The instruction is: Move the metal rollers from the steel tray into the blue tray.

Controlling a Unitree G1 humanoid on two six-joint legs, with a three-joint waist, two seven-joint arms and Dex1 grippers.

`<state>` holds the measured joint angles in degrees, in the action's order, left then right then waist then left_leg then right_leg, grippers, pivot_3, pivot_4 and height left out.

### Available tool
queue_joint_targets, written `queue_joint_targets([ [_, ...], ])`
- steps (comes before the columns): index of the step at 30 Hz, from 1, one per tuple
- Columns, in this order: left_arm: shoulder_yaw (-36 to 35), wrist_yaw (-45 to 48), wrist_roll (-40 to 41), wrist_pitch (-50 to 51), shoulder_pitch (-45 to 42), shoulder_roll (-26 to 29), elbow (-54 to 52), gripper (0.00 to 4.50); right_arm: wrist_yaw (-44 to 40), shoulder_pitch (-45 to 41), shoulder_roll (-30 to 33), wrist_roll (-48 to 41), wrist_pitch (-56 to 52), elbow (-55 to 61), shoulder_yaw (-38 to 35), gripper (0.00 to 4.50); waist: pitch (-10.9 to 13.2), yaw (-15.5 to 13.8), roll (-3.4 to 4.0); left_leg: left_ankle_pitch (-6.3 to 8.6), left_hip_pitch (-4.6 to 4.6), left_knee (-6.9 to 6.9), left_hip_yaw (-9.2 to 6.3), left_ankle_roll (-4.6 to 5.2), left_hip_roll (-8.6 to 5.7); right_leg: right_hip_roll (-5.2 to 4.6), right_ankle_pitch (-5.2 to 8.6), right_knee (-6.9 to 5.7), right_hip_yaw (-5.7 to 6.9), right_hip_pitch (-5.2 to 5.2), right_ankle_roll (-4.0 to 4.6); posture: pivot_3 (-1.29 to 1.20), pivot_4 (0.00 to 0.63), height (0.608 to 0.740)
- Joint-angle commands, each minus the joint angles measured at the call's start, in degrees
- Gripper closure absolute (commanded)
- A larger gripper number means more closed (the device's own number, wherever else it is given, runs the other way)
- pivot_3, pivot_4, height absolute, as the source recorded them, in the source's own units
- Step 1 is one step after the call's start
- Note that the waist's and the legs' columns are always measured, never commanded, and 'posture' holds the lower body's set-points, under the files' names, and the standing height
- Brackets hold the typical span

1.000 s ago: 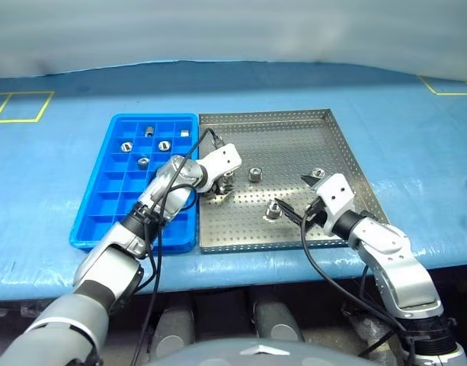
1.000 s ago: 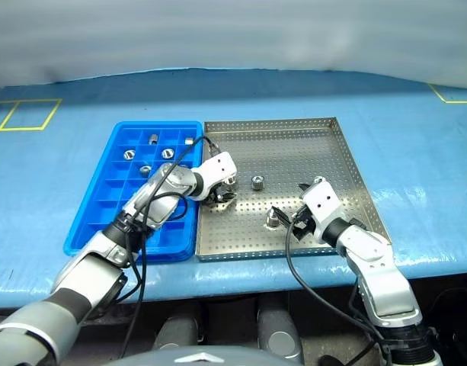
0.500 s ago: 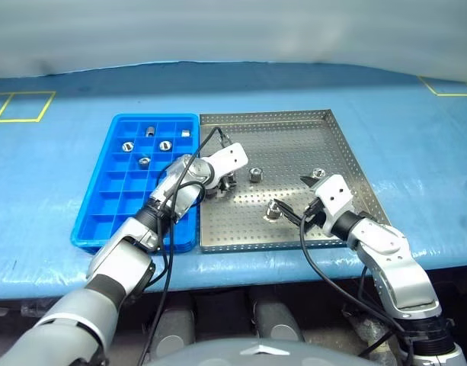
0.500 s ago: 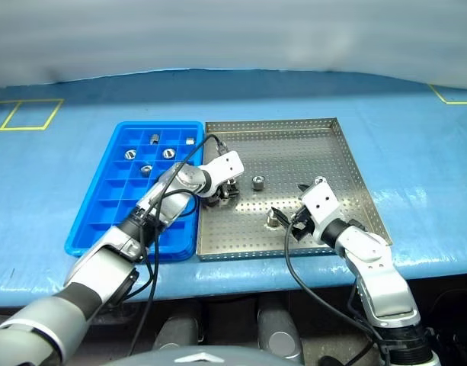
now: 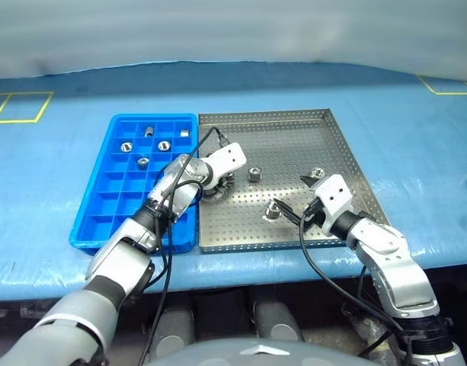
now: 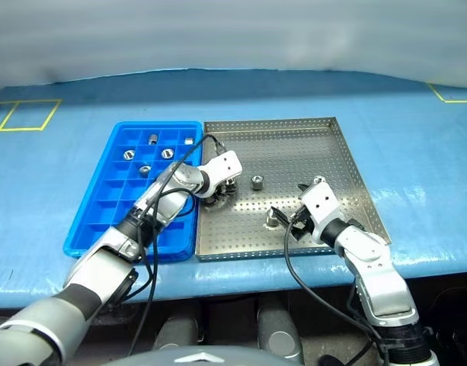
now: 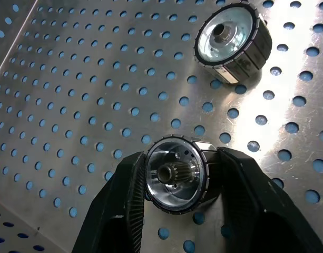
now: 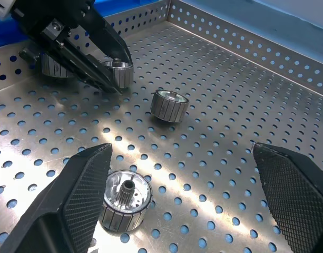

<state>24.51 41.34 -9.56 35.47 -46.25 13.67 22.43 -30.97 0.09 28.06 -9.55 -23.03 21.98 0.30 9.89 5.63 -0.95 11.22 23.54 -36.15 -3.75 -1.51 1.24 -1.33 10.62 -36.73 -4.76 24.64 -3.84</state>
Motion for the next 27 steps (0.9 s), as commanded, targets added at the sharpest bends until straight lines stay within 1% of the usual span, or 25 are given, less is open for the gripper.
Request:
queue_joint_targets([
  [1, -5.95, 3.3, 6.64, 2.4, -0.41, -0.7, -7.7, 2.66, -0.54, -1.13, -0.11, -0.26, 1.34, 0.89, 0.47, 0.0, 0.0, -0.06, 0.0, 0.0, 0.01, 0.0, 0.0, 0.0, 0.0, 0.0, 0.0, 0.0, 0.0, 0.01, 0.0, -0.09, 0.15, 0.74],
  [5, -9.41, 4.95, 11.0, 5.82, 0.43, 1.07, -13.29, 2.66, -1.13, -1.62, 0.0, -0.4, 1.31, 1.05, 1.39, 0.0, 0.0, -0.02, 0.0, 0.0, 0.01, 0.0, 0.0, 0.0, 0.0, 0.0, -0.01, 0.01, 0.0, 0.01, -0.01, -0.1, 0.15, 0.74],
  [8, -11.42, 3.54, 11.66, 7.93, 2.16, 3.71, -17.49, 2.66, -1.82, -1.71, -0.28, -1.18, 1.17, 1.47, 1.69, 0.0, 0.0, 0.29, 0.0, 0.0, -0.01, 0.01, 0.0, 0.0, 0.01, 0.01, -0.01, 0.0, 0.0, 0.0, -0.01, -0.1, 0.15, 0.74],
  [13, -16.31, -1.08, 11.73, 12.41, 7.81, 8.31, -24.86, 2.66, -4.63, -1.3, -2.73, -7.7, 0.8, 4.17, 0.71, 0.0, 0.0, 1.07, 0.0, 0.0, -0.06, 0.03, -0.01, 0.0, 0.03, 0.03, 0.0, -0.06, -0.01, -0.01, 0.0, -0.07, 0.15, 0.74],
  [15, -18.73, -2.63, 12.21, 14.3, 10.82, 9.89, -28.1, 2.66, -6.21, -1.39, -3.56, -11.22, 0.34, 5.58, 0.56, 0.0, 0.01, 1.04, -0.01, 0.0, -0.05, 0.03, -0.03, 0.0, 0.03, 0.03, 0.0, -0.05, 0.0, -0.01, 0.0, -0.06, 0.15, 0.74],
  [17, -21.16, -4.38, 12.56, 16.09, 13.65, 11.15, -31.12, 2.66, -6.99, -1.84, -3.6, -12.57, -0.4, 5.95, 1.1, 0.0, 0.01, 0.78, -0.01, 0.0, -0.04, 0.03, -0.04, 0.0, 0.03, 0.01, 0.0, -0.04, 0.0, -0.01, -0.01, -0.04, 0.15, 0.74],
  [21, -25.09, -10.12, 11.88, 19.32, 17.11, 12.27, -35.57, 2.66, -7.09, -3.0, -2.94, -11.41, -0.98, 4.39, 2.91, 0.0, 0.01, -0.03, -0.02, 0.0, -0.05, 0.01, -0.03, 0.0, 0.02, 0.0, -0.01, -0.04, 0.02, -0.02, -0.01, -0.01, 0.15, 0.74],
  [27, -30.62, -23.37, 7.81, 23.54, 19.54, 10.65, -37.82, 2.66, -6.62, -4.29, -2.76, -11.18, -1.04, 3.18, 3.7, 0.0, 0.01, -1.76, -0.02, 0.0, -0.04, -0.01, -0.04, 0.0, 0.01, -0.01, -0.01, -0.03, 0.03, -0.02, -0.01, 0.02, 0.15, 0.74],
])
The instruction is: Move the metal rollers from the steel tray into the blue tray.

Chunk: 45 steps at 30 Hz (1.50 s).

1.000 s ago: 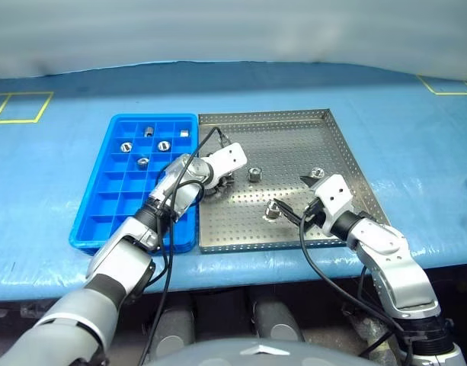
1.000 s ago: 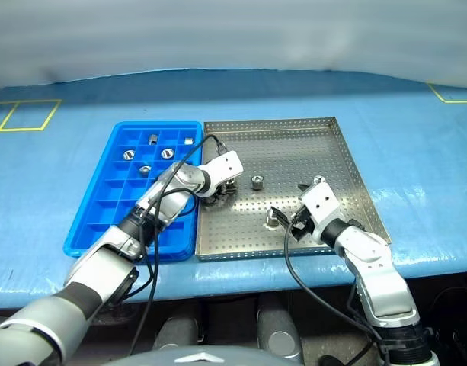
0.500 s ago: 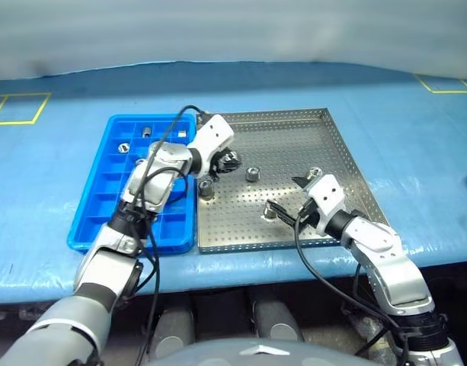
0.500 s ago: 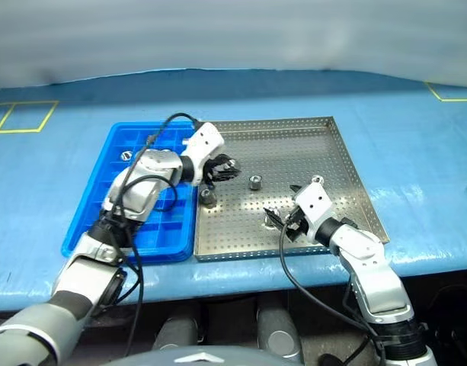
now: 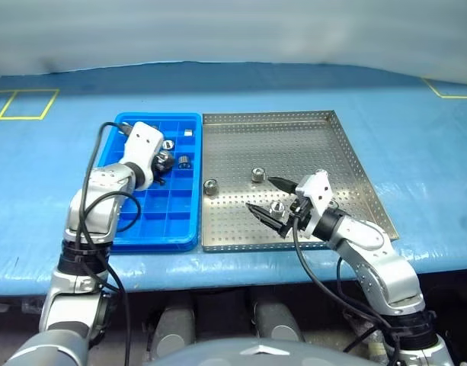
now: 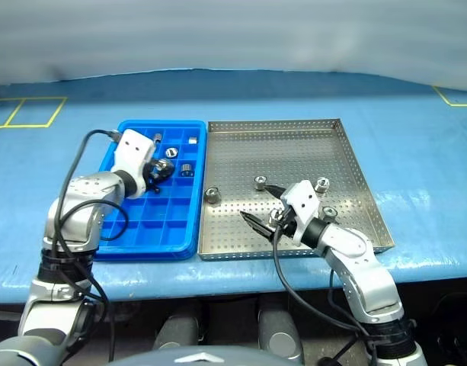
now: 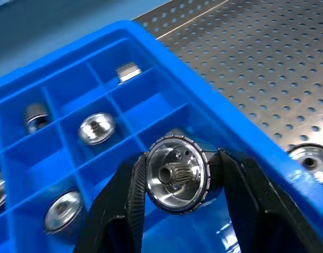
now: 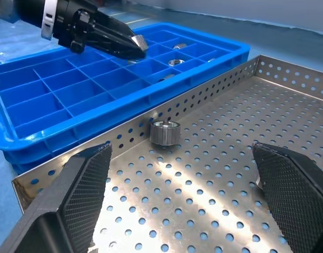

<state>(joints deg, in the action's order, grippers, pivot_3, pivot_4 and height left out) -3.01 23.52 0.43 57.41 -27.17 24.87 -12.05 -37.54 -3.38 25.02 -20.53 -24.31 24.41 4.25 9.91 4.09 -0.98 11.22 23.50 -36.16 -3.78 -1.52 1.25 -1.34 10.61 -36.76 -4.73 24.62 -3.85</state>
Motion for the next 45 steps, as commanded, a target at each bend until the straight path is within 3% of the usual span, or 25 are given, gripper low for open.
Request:
queue_joint_targets([
  [1, -3.57, -7.48, -2.9, 2.1, 0.92, -0.84, -3.29, 2.66, 0.01, -0.92, 0.27, -0.17, 0.24, 0.64, -0.17, 0.0, 0.0, -0.39, 0.0, 0.0, 0.0, 0.0, 0.0, 0.0, 0.0, 0.0, 0.0, 0.01, 0.01, 0.0, 0.0, 0.02, 0.15, 0.74],
  [6, -4.4, -13.54, -5.19, 3.01, 2.58, -1.64, -1.32, 2.66, 0.4, -1.23, 0.36, 0.38, 0.29, -0.01, 0.02, 0.0, 0.01, -1.05, -0.01, 0.0, 0.04, 0.02, -0.01, 0.0, -0.01, -0.02, 0.0, 0.04, 0.03, 0.0, -0.01, 0.03, 0.15, 0.74],
  [13, -2.79, -14.77, -4.99, 1.76, 3.96, -1.68, 2.66, 2.66, 1.02, -1.43, 0.34, 1.3, 0.14, -0.19, 0.07, 0.0, 0.01, -1.49, -0.01, 0.0, 0.03, 0.01, -0.01, -0.01, -0.01, -0.03, 0.0, 0.05, 0.06, 0.0, -0.01, 0.03, 0.15, 0.74],
  [18, -4.56, -15.71, -2.92, -2.12, 3.04, -4.31, 1.43, 1.04, 1.79, -1.22, 0.49, 1.52, -0.09, 0.22, -0.63, 0.0, 0.01, -1.69, -0.01, 0.0, 0.03, 0.01, -0.01, -0.01, -0.01, -0.04, 0.0, 0.05, 0.07, 0.0, -0.01, 0.02, 0.15, 0.74],
  [22, -8.74, -15.55, 2.09, -12.95, 0.81, -9.48, 0.42, 1.04, 2.97, -0.88, 0.56, 1.68, -0.09, 0.42, -1.76, 0.0, 0.02, -2.34, -0.03, 0.0, 0.08, 0.01, -0.03, -0.02, -0.02, -0.07, -0.02, 0.11, 0.11, -0.01, -0.02, 0.01, 0.15, 0.74],
  [26, -4.73, -8.25, 7.19, -16.5, -1.12, -10.78, 1.56, 1.04, 4.33, 0.2, 1.46, 2.29, -0.55, 1.5, -3.07, 0.0, 0.02, -2.21, -0.03, 0.0, 0.08, 0.02, -0.01, -0.02, -0.03, -0.07, -0.02, 0.16, 0.09, -0.02, -0.03, -0.01, 0.15, 0.74],
  [29, 5.71, 4.08, 9.66, -15.42, -3.78, -8.35, 3.39, 1.04, 5.55, 1.84, 2.71, 2.56, -1.34, 2.5, -4.71, 0.0, 0.02, -2.37, -0.03, 0.0, 0.14, 0.01, -0.03, -0.02, -0.07, -0.08, -0.05, 0.27, 0.1, -0.05, -0.08, -0.04, 0.15, 0.74],
  [33, 15.36, 12.99, 8.01, -17.36, -8.32, -5.58, 9.04, 1.04, 6.9, 3.35, 3.82, 3.25, -2.12, 3.67, -6.0, 0.0, 0.01, -1.27, -0.03, 0.0, 0.14, -0.01, 0.06, -0.02, -0.09, -0.09, -0.11, 0.44, 0.0, -0.1, -0.18, -0.06, 0.15, 0.74],
  [38, 21.25, 15.16, 4.76, -23.9, -17.16, -9.42, 22.48, 1.04, 8.63, 6.64, 4.43, 4.04, -2.64, 6.26, -7.41, 0.0, 0.01, 0.25, -0.02, 0.01, 0.12, 0.02, 0.1, 0.0, -0.07, -0.08, -0.11, 0.43, -0.04, -0.07, -0.18, -0.12, 0.15, 0.74],
  [43, 22.04, 13.8, 2.0, -30.16, -22.97, -15.44, 40.3, 1.04, 10.2, 8.81, 3.56, 4.41, -2.55, 8.22, -7.63, 0.0, 0.0, 1.62, -0.01, 0.01, 0.13, 0.01, 0.11, 0.01, -0.08, -0.07, -0.12, 0.55, -0.06, -0.1, -0.21, -0.18, 0.15, 0.74],
  [45, 23.12, 16.54, 1.18, -33.72, -23.61, -16.72, 44.63, 0.67, 10.66, 9.59, 3.2, 4.42, -2.45, 8.87, -7.55, 0.0, 0.0, 2.41, -0.01, 0.04, 0.14, 0.04, 0.12, 0.05, -0.08, -0.07, -0.13, 0.59, -0.08, -0.1, -0.21, -0.2, 0.15, 0.74],
])
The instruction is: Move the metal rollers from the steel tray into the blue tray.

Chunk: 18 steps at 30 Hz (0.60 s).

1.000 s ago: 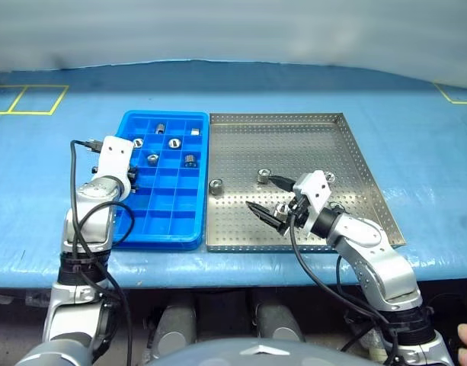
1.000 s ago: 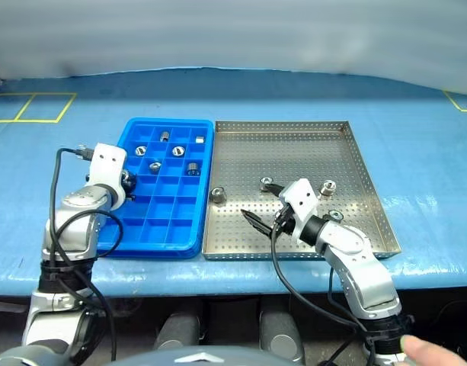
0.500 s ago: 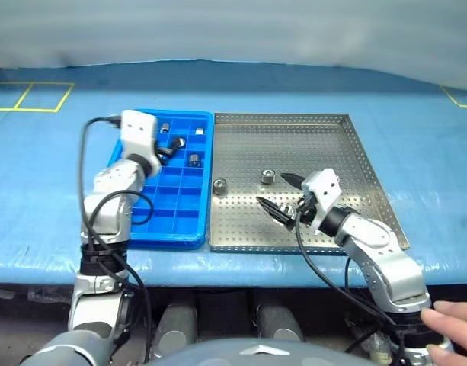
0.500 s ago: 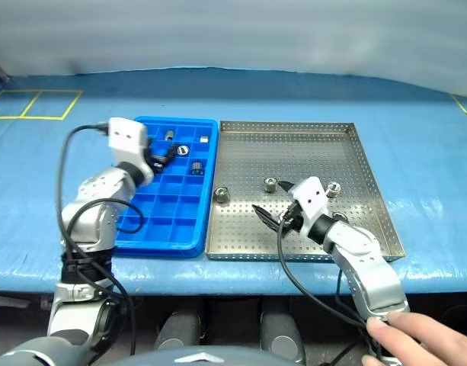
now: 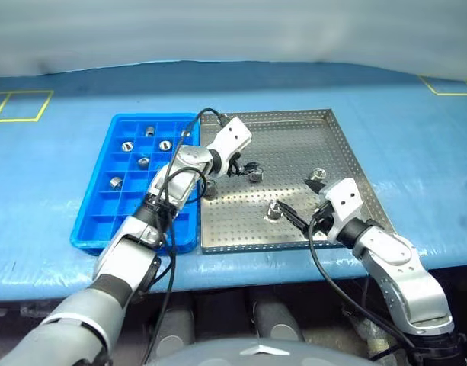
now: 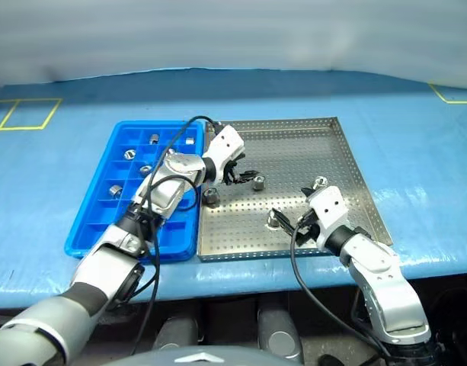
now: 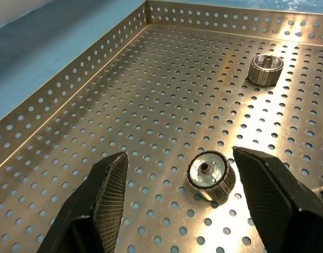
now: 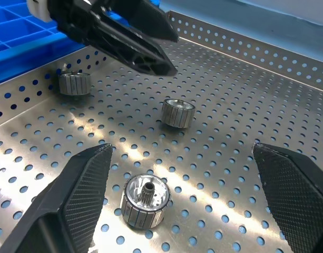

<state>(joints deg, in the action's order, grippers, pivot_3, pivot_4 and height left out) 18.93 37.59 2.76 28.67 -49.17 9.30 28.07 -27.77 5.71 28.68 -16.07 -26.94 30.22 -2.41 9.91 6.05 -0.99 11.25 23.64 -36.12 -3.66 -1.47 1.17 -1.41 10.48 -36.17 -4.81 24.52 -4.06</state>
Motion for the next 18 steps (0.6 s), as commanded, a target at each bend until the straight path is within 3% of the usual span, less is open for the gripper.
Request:
queue_joint_targets([
  [1, 1.23, 1.9, -1.85, -5.76, -2.18, -2.01, 7.0, 0.43, 1.11, 0.84, -0.57, 0.03, 0.22, 3.3, -0.76, 0.0, 0.0, 0.93, 0.0, 0.01, 0.02, 0.05, 0.01, 0.01, 0.0, 0.0, 0.0, 0.04, -0.01, 0.02, 0.0, -0.21, 0.15, 0.74],
  [3, 0.48, 0.13, -2.66, -6.66, -3.2, -3.41, 10.7, 0.04, 1.49, 1.35, -0.74, 0.21, 0.23, 3.74, -0.47, 0.0, 0.01, 1.52, -0.01, 0.03, 0.06, 0.09, 0.02, 0.05, 0.0, 0.0, 0.0, 0.08, -0.02, 0.04, 0.0, -0.22, 0.15, 0.74],
  [11, -1.24, -6.4, -5.75, -6.85, -6.51, -6.38, 20.8, 0.04, 2.38, 2.7, -0.96, 0.46, 0.27, 4.63, -0.96, 0.0, 0.01, 3.55, -0.02, 0.04, 0.04, 0.07, 0.04, 0.06, -0.01, 0.0, -0.03, 0.12, -0.08, 0.01, -0.06, -0.23, 0.15, 0.74],
  [14, -0.55, -6.98, -7.32, -6.32, -7.01, -6.42, 22.5, 0.63, 2.53, 2.23, -0.92, 0.55, 0.23, 4.33, -1.15, 0.0, 0.01, 4.28, -0.02, 0.04, 0.04, 0.08, 0.04, 0.06, -0.01, 0.0, -0.04, 0.12, -0.09, 0.01, -0.06, -0.22, 0.15, 0.74],
  [18, -0.84, -7.5, -8.43, -5.91, -6.98, -6.12, 21.66, 1.97, 2.68, 1.41, -0.98, 0.91, 0.27, 3.7, -1.01, 0.0, 0.01, 4.85, -0.02, 0.04, 0.02, 0.08, 0.05, 0.06, -0.01, 0.0, -0.04, 0.11, -0.11, 0.01, -0.07, -0.21, 0.15, 0.74],
])
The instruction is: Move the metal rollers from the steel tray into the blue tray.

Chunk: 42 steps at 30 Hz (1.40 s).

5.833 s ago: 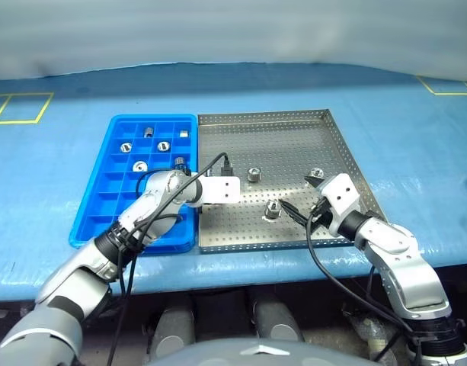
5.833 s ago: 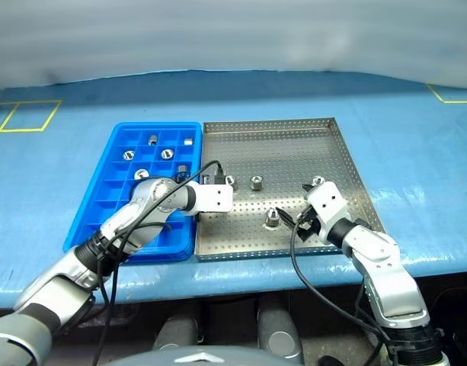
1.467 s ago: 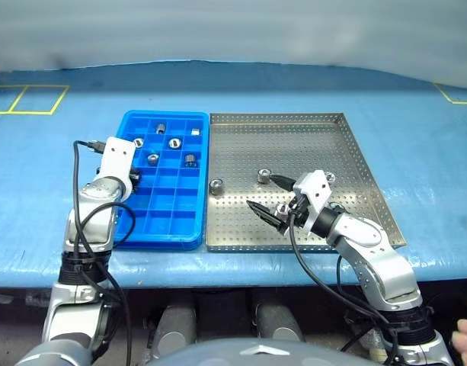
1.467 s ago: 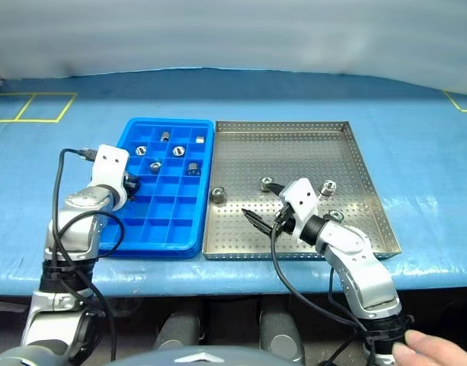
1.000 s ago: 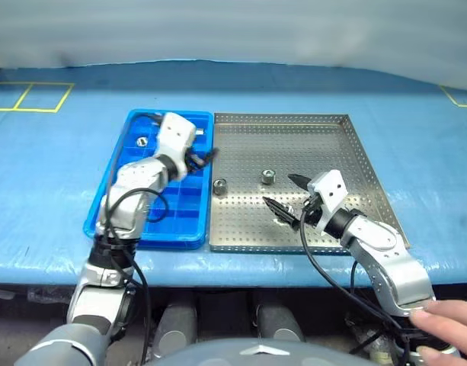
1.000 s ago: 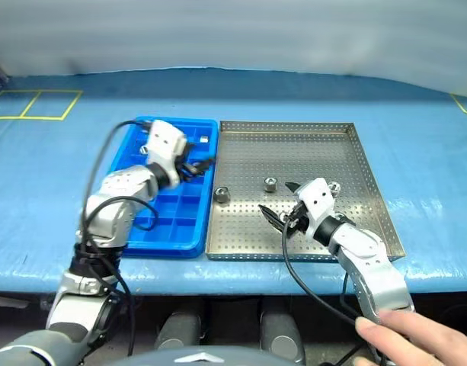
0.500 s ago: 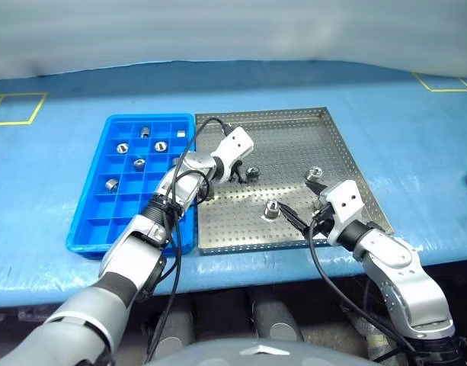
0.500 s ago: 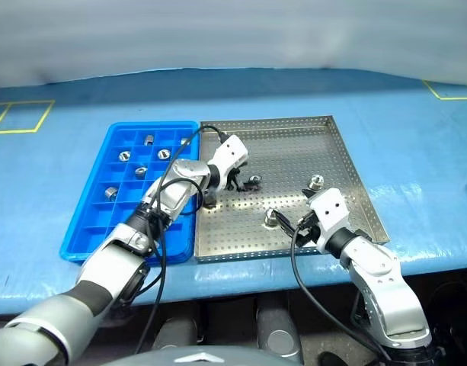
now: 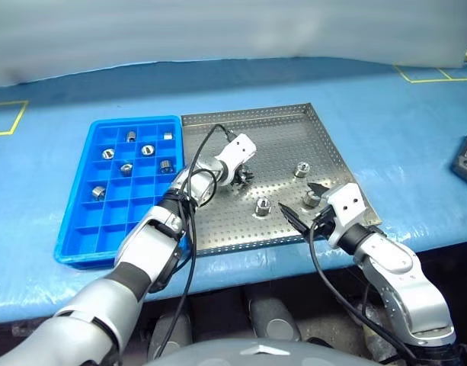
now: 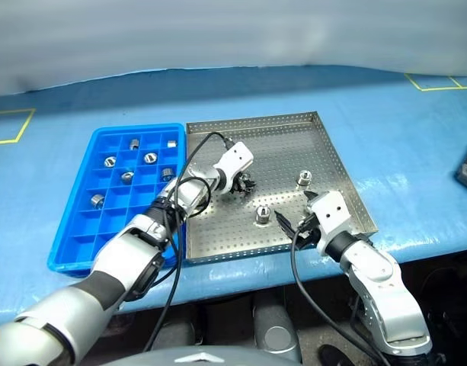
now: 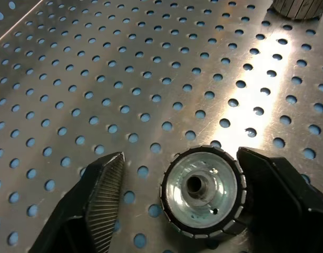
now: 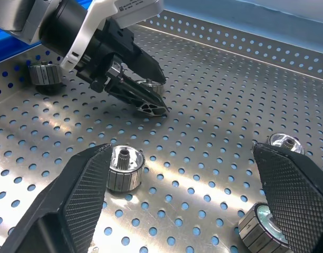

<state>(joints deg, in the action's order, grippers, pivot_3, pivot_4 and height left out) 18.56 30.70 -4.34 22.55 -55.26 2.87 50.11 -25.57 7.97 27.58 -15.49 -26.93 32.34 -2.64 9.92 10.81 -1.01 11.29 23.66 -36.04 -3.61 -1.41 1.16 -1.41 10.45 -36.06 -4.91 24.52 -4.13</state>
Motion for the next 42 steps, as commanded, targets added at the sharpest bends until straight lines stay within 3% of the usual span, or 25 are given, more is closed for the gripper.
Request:
queue_joint_targets([
  [1, -0.67, -0.29, -1.22, 0.23, -0.79, 0.4, -0.78, 2.31, 0.51, -1.03, 0.08, 0.37, 0.26, 1.46, -0.71, 0.0, 0.0, 0.18, 0.0, 0.0, -0.01, 0.0, 0.0, 0.0, 0.0, 0.0, 0.0, 0.0, -0.01, 0.0, 0.0, -0.21, 0.15, 0.74],
  [3, -0.93, 0.7, -0.88, 0.46, -0.61, 0.63, -1.67, 2.63, 0.53, -1.46, -0.04, 0.53, 0.3, 1.14, -0.44, 0.0, 0.0, 0.19, 0.0, 0.0, -0.02, 0.0, 0.0, 0.0, 0.0, 0.0, 0.0, -0.01, 0.0, 0.0, -0.01, -0.2, 0.15, 0.74],
  [6, -1.48, 2.56, 0.09, 0.15, 0.34, 1.37, -5.46, 2.63, 0.14, -2.28, -0.23, 0.55, 0.43, 0.46, 0.36, 0.0, 0.0, 0.19, 0.0, 0.0, -0.01, 0.01, 0.01, 0.0, 0.0, 0.0, 0.0, -0.01, -0.02, 0.0, -0.01, -0.18, 0.15, 0.74],
  [11, -6.4, 6.16, 5.3, 4.53, 3.62, 5.07, -20.91, 2.63, -2.4, -4.75, -0.43, -0.44, 0.25, -0.98, 3.18, 0.0, 0.02, 0.04, -0.02, 0.0, 0.02, 0.14, 0.03, 0.0, 0.02, 0.02, 0.0, 0.0, -0.08, 0.09, 0.0, -0.16, 0.15, 0.74],
  [20, -7.43, 13.15, 7.89, 24.48, 14.71, 21.66, -53.5, 2.63, -9.13, -9.86, -1.38, -3.66, 0.04, -3.07, 9.45, 0.0, 0.0, -1.37, 0.01, 0.0, -0.11, 0.13, 0.06, 0.01, 0.05, 0.11, 0.0, -0.13, -0.2, 0.06, 0.01, -0.05, 0.15, 0.74],
  [29, -20.6, 4.05, 8.14, 43.76, 31.87, 30.67, -81.68, 2.63, -13.03, -12.51, -1.18, -4.38, -0.14, -5.12, 12.8, 0.0, 0.07, -6.0, -0.11, 0.0, -0.09, 0.06, 0.04, 0.01, 0.08, 0.1, 0.01, -0.14, -0.15, 0.05, 0.02, 0.07, 0.15, 0.74],
  [38, -30.81, 0.54, 9.51, 56.94, 48.2, 33.43, -98.06, 2.63, -13.94, -13.48, -0.72, -4.17, -0.29, -7.45, 12.47, 0.0, 0.12, -9.05, -0.2, 0.0, -0.08, 0.0, 0.01, 0.0, 0.11, 0.04, 0.02, -0.1, 0.04, 0.01, 0.06, 0.14, 0.15, 0.74],
  [42, -32.7, -1.54, 9.67, 59.69, 52.62, 33.61, -99.6, 2.63, -14.4, -14.02, -0.57, -4.23, -0.24, -8.52, 12.31, 0.0, 0.11, -10.14, -0.21, 0.0, -0.09, 0.0, -0.06, 0.0, 0.12, 0.01, 0.04, -0.1, 0.18, 0.0, 0.1, 0.17, 0.15, 0.74],
])
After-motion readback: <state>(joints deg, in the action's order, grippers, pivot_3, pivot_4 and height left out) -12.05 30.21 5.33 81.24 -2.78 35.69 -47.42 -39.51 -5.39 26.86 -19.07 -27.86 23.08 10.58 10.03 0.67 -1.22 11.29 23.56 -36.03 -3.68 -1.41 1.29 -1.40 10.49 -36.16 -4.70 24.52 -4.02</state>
